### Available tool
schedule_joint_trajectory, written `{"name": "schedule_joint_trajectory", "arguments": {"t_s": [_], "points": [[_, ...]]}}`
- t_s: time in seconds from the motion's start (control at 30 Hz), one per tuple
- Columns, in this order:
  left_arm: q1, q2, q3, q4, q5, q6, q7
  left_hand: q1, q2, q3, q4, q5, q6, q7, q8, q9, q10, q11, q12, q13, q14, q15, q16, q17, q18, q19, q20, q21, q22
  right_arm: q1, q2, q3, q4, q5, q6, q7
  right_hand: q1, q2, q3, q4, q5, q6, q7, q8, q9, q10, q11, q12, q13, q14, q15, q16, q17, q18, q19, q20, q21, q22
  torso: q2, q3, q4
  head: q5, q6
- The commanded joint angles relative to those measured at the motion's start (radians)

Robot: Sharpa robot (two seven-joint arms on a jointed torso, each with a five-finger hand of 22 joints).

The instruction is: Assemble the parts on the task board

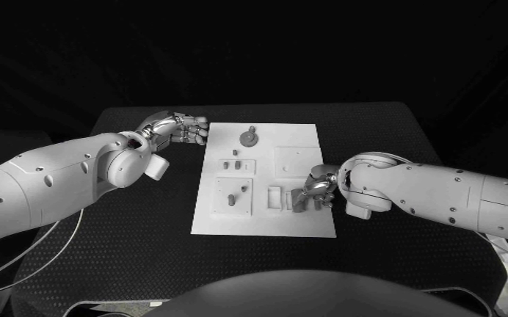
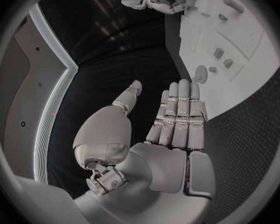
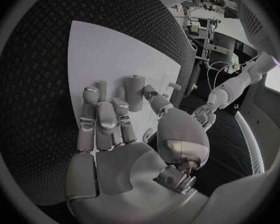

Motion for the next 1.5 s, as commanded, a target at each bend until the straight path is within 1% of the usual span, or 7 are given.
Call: {"name": "schedule_joint_trajectory", "arguments": {"t_s": [0.03,0.23,0.4,0.63,0.9,1.27,1.5], "points": [[0.001,0.001,0.001,0.002,0.001,0.004,0.005,-0.01,0.0,-0.003,-0.002,-0.004,-0.004,0.003,0.005,-0.002,-0.004,0.002,0.002,-0.002,0.0,0.002,-0.004,0.001,-0.012,0.002,0.004,0.003,-0.002,-0.008,-0.015,-0.008,0.021,-0.025,0.005,-0.015,0.003,0.011,0.0,-0.007,0.002,0.012,-0.001,0.006,-0.019,0.007,-0.002,0.005,0.001,0.009,-0.002,0.006,0.005,0.013,0.008,-0.003,0.008,0.023,0.0,-0.0008,0.0006,-0.001,0.0],[0.001,0.001,0.001,0.0,0.001,-0.003,0.006,-0.01,0.0,-0.002,-0.003,-0.004,-0.004,0.003,0.005,-0.002,-0.004,0.002,0.002,-0.002,0.0,0.002,-0.004,0.001,-0.012,0.002,0.004,0.003,-0.002,0.018,-0.036,-0.008,0.059,0.022,-0.016,-0.007,0.004,0.016,-0.001,-0.008,0.002,0.021,-0.003,0.008,-0.019,0.014,-0.004,0.005,-0.001,0.012,-0.004,0.007,0.006,0.013,0.008,-0.004,0.012,0.023,0.0,-0.0003,-0.0004,-0.002,0.0],[0.001,0.004,0.001,-0.001,0.001,0.003,0.007,-0.006,-0.001,0.0,-0.01,-0.004,-0.012,0.003,0.003,-0.005,-0.014,0.004,-0.002,-0.005,-0.002,0.003,-0.005,0.001,-0.012,0.001,0.004,0.003,-0.002,0.042,-0.048,-0.008,0.09,0.058,-0.027,-0.004,0.004,0.016,-0.001,-0.009,0.002,0.024,-0.004,0.008,-0.019,0.015,-0.005,0.003,-0.002,0.009,-0.005,0.006,0.0,0.013,0.007,-0.004,0.012,0.022,0.0,-0.0015,-0.0002,-0.003,0.0],[0.001,0.005,0.001,-0.002,0.001,0.002,0.006,-0.008,-0.002,0.0,-0.009,-0.004,-0.013,0.004,0.003,-0.005,-0.014,0.005,-0.002,-0.006,-0.002,0.003,-0.005,0.001,-0.013,0.0,0.004,0.003,-0.003,0.069,-0.051,-0.008,0.108,0.079,-0.029,-0.007,-0.001,0.016,-0.005,-0.007,0.001,0.026,-0.004,0.007,-0.02,0.018,-0.005,0.001,-0.003,0.01,-0.005,0.006,-0.001,0.013,0.005,-0.004,0.013,0.022,0.0,-0.0014,-0.0002,-0.003,0.0],[0.001,0.006,0.001,0.0,0.001,0.005,0.006,-0.007,-0.001,0.0,-0.01,-0.004,-0.013,0.004,0.003,-0.005,-0.014,0.005,-0.002,-0.006,-0.002,0.003,-0.006,0.001,-0.012,0.0,0.004,0.003,-0.003,0.071,-0.001,-0.009,0.075,0.096,-0.008,-0.026,-0.012,0.013,-0.009,-0.005,0.001,0.029,-0.005,0.004,-0.022,0.021,-0.006,-0.002,-0.005,0.008,-0.006,0.005,-0.004,0.013,0.003,-0.003,0.014,0.022,0.001,-0.0015,0.0009,0.0,0.0],[0.001,0.008,0.001,-0.002,0.001,0.011,0.004,-0.003,0.001,0.003,-0.011,-0.003,-0.012,0.004,0.004,-0.006,-0.014,0.004,-0.001,-0.006,-0.003,0.003,-0.006,0.001,-0.012,0.0,0.004,0.003,-0.003,0.071,0.057,-0.034,0.024,0.096,0.017,-0.033,-0.054,-0.012,-0.012,0.016,0.002,0.033,-0.005,-0.004,-0.028,0.022,-0.006,-0.007,-0.006,0.006,-0.006,0.006,-0.006,0.013,0.0,-0.003,0.016,0.02,0.0,-0.0007,0.0012,0.005,0.0],[0.001,0.009,0.001,-0.003,0.001,0.013,0.004,-0.003,0.001,0.004,-0.011,-0.003,-0.013,0.004,0.004,-0.006,-0.014,0.004,-0.001,-0.006,-0.003,0.003,-0.006,0.001,-0.012,-0.001,0.005,0.003,-0.003,0.07,0.08,-0.043,0.007,0.089,0.005,-0.033,-0.072,-0.02,-0.006,0.031,0.002,0.034,-0.005,-0.008,-0.031,0.021,-0.006,-0.009,-0.005,0.002,-0.006,0.007,-0.009,0.013,-0.001,-0.004,0.016,0.02,0.0,-0.0001,0.0011,0.005,0.0]]}}
